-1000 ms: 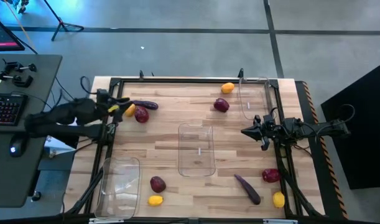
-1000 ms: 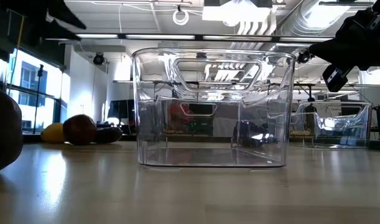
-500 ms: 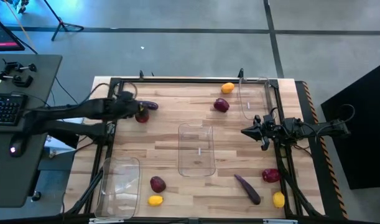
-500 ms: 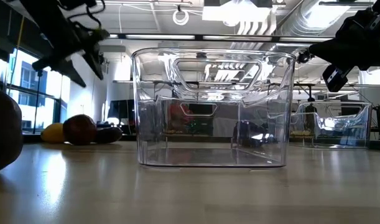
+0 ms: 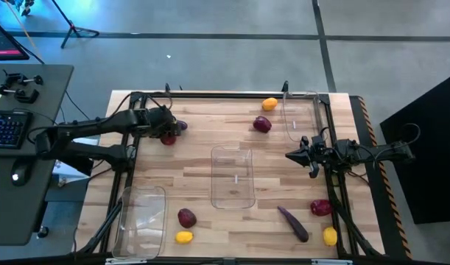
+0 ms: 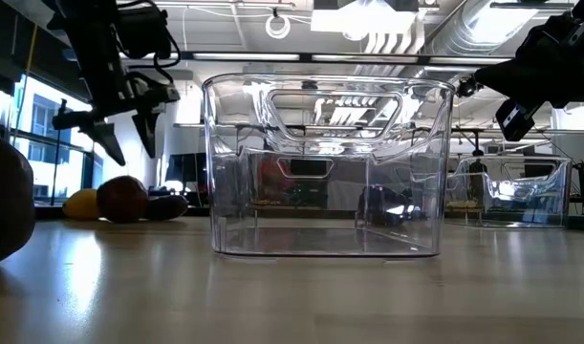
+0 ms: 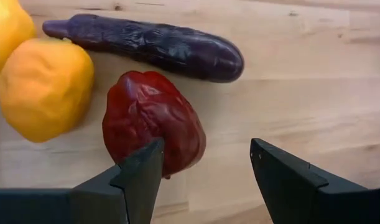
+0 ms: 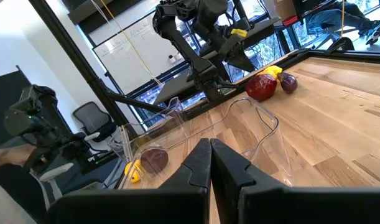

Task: Sort produce into baskets
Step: Put the red apple into the middle transparent bin

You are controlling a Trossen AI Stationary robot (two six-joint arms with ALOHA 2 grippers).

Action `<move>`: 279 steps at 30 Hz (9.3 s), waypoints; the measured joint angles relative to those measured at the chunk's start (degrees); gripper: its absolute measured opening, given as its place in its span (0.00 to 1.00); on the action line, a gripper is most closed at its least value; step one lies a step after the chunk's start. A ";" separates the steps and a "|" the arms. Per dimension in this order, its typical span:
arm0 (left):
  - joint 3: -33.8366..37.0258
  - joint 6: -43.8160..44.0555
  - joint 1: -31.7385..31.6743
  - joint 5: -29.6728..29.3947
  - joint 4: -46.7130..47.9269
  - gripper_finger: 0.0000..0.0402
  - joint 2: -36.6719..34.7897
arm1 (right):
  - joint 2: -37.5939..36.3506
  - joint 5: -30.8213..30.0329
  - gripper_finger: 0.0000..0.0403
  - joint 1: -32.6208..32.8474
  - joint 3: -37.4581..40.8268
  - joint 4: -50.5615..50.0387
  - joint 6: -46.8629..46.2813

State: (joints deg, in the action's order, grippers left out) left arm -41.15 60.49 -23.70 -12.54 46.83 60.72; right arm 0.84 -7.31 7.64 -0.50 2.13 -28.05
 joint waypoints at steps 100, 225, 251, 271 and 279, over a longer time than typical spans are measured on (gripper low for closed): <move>-8.88 -0.98 12.46 -13.07 -4.96 0.52 4.48 | -0.02 0.00 0.00 0.01 -0.01 -0.01 0.00; -22.88 -17.15 29.83 4.10 -27.09 0.90 26.83 | 0.00 0.00 0.00 0.02 0.01 -0.01 -0.01; -22.99 -35.13 18.86 -2.73 -31.78 0.93 6.01 | 0.00 -0.86 0.00 0.01 -0.01 0.04 1.25; -22.97 -36.22 20.35 -7.73 -22.43 0.93 -7.42 | 27.17 -16.43 0.00 -3.73 -15.87 38.92 -7.51; -22.97 -35.43 20.35 -7.67 -19.75 0.93 -7.40 | 48.50 -13.59 0.00 -3.91 -34.85 14.75 -3.52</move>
State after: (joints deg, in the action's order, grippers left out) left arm -64.12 25.06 -3.36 -20.21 27.08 53.32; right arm 49.34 -20.90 3.73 -35.35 16.89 -31.58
